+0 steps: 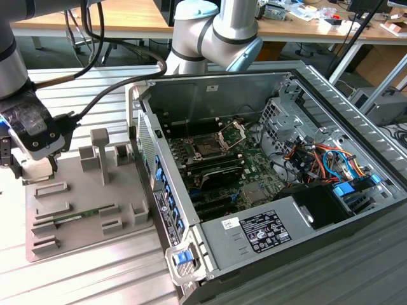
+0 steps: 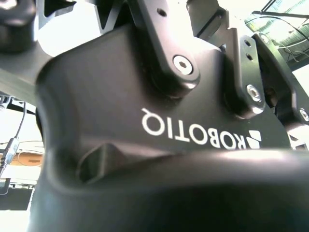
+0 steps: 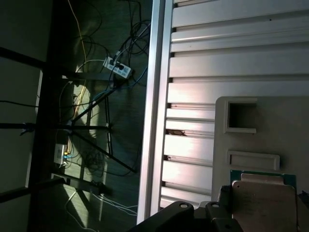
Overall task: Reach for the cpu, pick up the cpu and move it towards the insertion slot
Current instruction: 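Pick up the cpu and move it towards the insertion slot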
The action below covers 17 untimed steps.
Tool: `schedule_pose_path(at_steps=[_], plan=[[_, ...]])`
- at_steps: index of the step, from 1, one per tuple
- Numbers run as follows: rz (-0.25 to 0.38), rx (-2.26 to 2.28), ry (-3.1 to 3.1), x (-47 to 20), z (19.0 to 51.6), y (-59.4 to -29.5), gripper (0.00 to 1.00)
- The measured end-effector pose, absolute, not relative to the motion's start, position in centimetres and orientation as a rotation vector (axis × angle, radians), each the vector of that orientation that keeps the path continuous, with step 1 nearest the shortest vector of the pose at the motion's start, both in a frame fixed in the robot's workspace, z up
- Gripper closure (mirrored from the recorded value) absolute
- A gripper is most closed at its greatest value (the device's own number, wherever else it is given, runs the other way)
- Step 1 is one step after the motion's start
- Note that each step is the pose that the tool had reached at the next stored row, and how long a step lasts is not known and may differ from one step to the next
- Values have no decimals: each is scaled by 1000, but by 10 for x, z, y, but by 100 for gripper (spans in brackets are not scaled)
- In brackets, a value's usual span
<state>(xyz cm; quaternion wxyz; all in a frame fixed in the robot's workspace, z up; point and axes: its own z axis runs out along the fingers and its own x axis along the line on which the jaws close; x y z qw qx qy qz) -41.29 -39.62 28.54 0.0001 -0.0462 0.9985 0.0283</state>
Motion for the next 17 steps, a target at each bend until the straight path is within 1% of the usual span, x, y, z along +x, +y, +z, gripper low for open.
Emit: schedule_pose_path(at_steps=[17], plan=[[90,-145,3137,-413,290,-396,46]])
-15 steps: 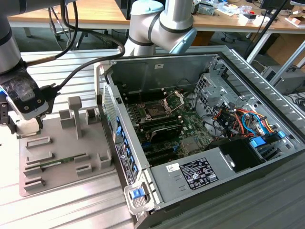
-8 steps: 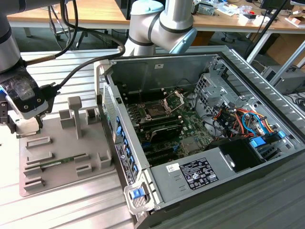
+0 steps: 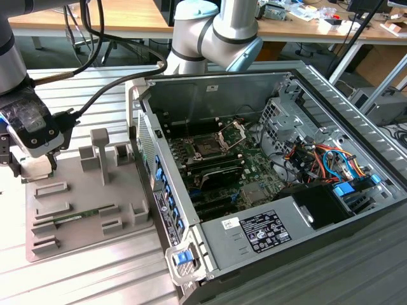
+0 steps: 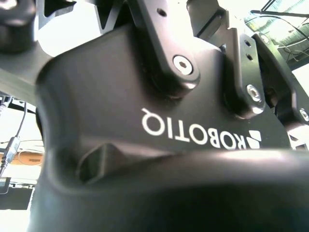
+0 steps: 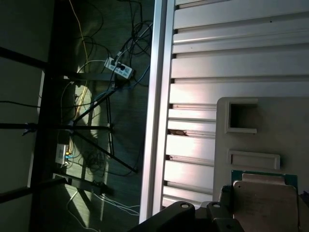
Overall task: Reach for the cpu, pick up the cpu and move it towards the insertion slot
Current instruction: 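Pick up the cpu and move it towards the insertion slot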
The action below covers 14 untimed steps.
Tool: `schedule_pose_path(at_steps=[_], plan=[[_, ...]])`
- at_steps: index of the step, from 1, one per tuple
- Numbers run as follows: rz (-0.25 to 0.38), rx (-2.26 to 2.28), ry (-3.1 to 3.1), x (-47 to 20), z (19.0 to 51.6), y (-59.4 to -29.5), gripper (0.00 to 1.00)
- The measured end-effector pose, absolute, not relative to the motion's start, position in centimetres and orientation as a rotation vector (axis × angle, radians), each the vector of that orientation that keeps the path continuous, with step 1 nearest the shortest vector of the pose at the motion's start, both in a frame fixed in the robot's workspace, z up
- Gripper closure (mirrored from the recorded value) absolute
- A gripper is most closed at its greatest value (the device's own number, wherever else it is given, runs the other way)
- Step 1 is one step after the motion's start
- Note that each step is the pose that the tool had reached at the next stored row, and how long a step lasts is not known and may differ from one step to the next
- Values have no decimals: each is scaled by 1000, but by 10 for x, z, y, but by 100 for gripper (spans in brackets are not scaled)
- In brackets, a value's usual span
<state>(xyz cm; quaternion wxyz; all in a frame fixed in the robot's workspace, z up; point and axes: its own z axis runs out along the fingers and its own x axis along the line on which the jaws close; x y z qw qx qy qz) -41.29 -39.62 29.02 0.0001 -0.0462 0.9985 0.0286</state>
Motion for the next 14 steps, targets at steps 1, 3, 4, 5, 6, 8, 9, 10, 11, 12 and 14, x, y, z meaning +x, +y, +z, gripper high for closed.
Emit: schedule_pose_path(at_steps=[1,3,4,5,6,8,9,10,11,12,14], plan=[[90,-145,3137,-413,290,-396,46],[90,-145,3137,-413,291,-396,46],[90,-145,3137,-413,291,-396,46],[90,-145,3137,-413,292,-396,46],[90,-145,3137,-413,292,-396,46],[90,-145,3137,-413,292,-396,46],[90,-145,3137,-413,293,-396,46],[90,-145,3137,-413,293,-396,46],[90,-145,3137,-413,293,-396,46],[90,-145,3137,-413,294,-396,46],[90,-145,3137,-413,294,-396,46]])
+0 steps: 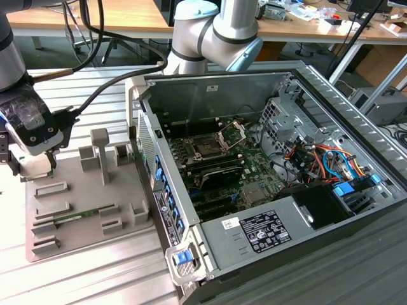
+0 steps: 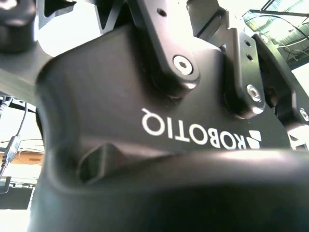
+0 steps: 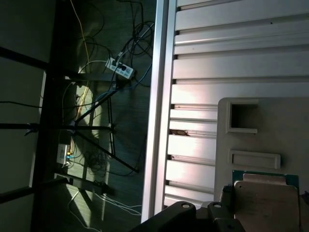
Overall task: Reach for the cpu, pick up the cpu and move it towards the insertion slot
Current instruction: 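Pick up the cpu and move it towards the insertion slot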
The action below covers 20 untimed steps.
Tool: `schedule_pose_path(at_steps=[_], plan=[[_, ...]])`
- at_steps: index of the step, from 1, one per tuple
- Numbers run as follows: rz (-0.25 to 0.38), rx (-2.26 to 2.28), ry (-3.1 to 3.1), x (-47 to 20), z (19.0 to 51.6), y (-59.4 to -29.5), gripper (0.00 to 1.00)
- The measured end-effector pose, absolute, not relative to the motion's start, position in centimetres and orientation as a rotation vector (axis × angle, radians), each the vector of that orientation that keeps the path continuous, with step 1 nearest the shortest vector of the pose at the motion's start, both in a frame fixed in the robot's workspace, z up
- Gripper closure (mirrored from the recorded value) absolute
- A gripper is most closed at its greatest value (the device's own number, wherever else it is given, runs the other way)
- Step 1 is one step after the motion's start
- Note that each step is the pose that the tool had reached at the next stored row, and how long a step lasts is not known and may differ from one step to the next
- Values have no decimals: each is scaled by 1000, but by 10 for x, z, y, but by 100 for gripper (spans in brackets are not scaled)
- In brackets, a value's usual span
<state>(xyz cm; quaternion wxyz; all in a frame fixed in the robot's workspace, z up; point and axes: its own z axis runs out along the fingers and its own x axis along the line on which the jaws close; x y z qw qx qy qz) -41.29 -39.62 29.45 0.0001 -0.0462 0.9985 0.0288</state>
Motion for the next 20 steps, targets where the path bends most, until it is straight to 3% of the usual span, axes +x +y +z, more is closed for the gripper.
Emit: schedule_pose_path(at_steps=[20], plan=[[93,-145,3137,-413,301,-396,46]])
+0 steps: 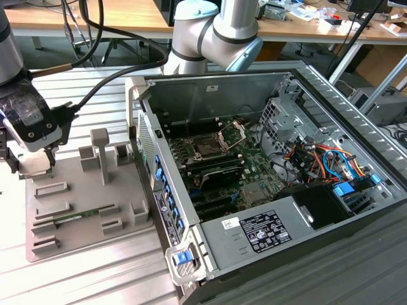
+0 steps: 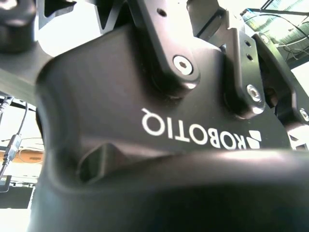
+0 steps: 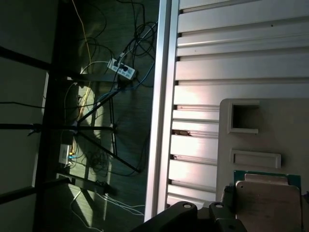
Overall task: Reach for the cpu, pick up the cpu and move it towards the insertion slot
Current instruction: 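Pick up the cpu and move it towards the insertion slot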
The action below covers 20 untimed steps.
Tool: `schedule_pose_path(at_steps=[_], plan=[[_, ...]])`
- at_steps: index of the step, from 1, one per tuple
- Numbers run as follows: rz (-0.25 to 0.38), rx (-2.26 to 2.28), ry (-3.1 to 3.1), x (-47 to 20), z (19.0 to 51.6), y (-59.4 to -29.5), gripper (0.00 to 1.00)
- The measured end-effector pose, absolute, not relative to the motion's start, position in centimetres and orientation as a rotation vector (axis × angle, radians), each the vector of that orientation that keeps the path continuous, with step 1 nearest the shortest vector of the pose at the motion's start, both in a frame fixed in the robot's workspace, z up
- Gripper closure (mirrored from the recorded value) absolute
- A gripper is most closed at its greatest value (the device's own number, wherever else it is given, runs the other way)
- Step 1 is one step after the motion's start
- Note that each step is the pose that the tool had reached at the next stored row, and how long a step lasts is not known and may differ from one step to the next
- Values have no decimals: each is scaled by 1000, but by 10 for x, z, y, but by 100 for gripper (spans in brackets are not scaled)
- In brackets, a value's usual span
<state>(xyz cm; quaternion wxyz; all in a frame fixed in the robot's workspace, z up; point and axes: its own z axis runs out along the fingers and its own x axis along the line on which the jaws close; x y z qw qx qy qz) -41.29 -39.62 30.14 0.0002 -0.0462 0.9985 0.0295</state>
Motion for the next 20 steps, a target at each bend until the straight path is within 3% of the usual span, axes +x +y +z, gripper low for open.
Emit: schedule_pose_path(at_steps=[20], plan=[[94,-145,3136,-413,307,-396,46]])
